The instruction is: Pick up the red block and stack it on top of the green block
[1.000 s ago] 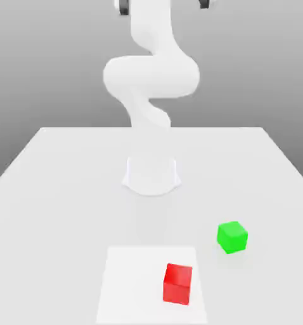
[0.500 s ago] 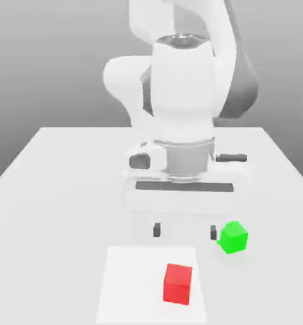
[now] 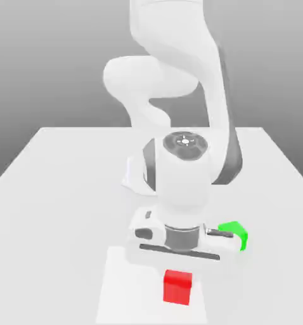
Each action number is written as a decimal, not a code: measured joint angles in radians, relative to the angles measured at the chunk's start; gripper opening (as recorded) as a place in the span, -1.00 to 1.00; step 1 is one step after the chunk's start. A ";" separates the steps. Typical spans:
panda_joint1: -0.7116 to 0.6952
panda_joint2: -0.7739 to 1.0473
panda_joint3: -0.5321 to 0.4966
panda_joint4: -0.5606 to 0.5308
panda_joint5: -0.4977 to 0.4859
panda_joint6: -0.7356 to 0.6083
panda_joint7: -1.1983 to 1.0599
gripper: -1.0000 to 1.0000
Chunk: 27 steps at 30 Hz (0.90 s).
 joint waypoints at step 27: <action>0.265 -0.276 0.202 -0.320 0.005 0.043 0.044 1.00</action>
